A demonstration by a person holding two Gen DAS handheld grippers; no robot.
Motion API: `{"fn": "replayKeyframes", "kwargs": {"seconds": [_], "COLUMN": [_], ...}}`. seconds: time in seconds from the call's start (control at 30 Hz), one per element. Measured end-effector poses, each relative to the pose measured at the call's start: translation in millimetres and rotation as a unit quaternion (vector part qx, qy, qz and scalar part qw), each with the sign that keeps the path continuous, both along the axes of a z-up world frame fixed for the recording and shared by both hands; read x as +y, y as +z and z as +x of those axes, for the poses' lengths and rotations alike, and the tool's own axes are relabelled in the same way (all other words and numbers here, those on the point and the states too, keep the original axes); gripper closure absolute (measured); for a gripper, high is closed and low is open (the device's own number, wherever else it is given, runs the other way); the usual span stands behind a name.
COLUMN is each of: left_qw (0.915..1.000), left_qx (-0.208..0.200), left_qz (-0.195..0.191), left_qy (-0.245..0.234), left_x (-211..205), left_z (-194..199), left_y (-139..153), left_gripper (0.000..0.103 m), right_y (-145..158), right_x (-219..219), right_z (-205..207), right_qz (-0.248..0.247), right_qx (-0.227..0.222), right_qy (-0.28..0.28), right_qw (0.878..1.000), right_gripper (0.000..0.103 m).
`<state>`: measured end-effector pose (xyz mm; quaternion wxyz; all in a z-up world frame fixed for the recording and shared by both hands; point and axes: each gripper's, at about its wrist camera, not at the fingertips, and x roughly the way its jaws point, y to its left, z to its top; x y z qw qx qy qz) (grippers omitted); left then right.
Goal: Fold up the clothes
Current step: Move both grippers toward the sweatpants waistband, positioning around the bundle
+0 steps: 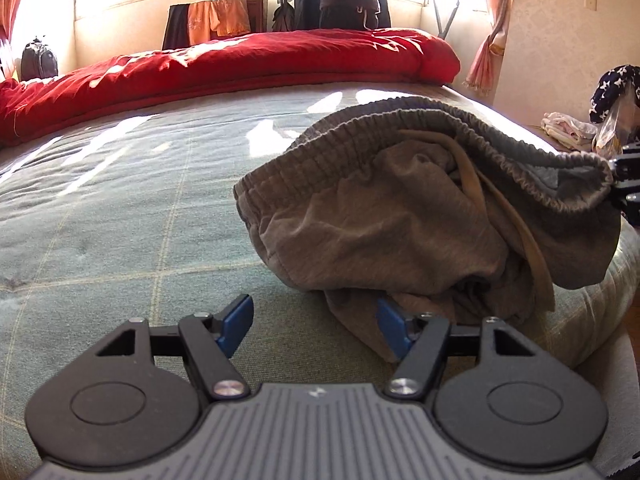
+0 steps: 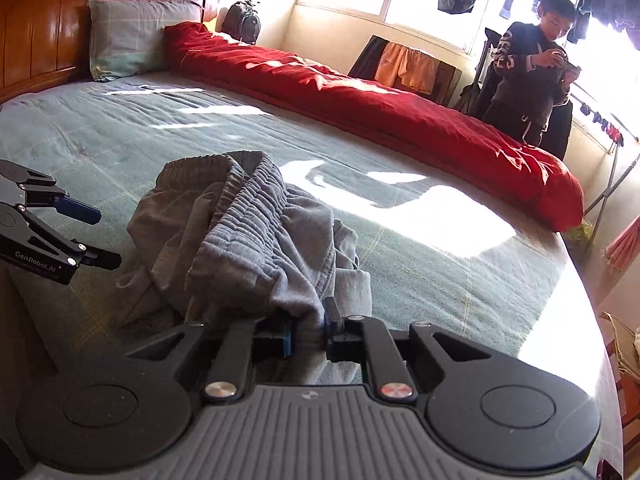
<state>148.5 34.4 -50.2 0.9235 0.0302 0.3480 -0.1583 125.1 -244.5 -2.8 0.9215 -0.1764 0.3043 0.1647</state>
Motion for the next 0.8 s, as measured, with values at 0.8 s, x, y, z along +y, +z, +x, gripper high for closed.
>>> {"fn": "replayKeyframes", "kwargs": {"seconds": [0.8], "left_qw": [0.9992], "left_qx": [0.006], "left_qz": [-0.037], "left_qy": [-0.018], "left_x": [13.8], "left_z": [54.8], "left_y": [3.1], "left_gripper": [0.033], "right_y": [1.2], "right_x": [-37.4], "right_z": [41.2], "right_qz": [0.001], "right_qx": [0.009], "right_qy": [-0.054], "right_qw": [0.999], "right_gripper": [0.089]}}
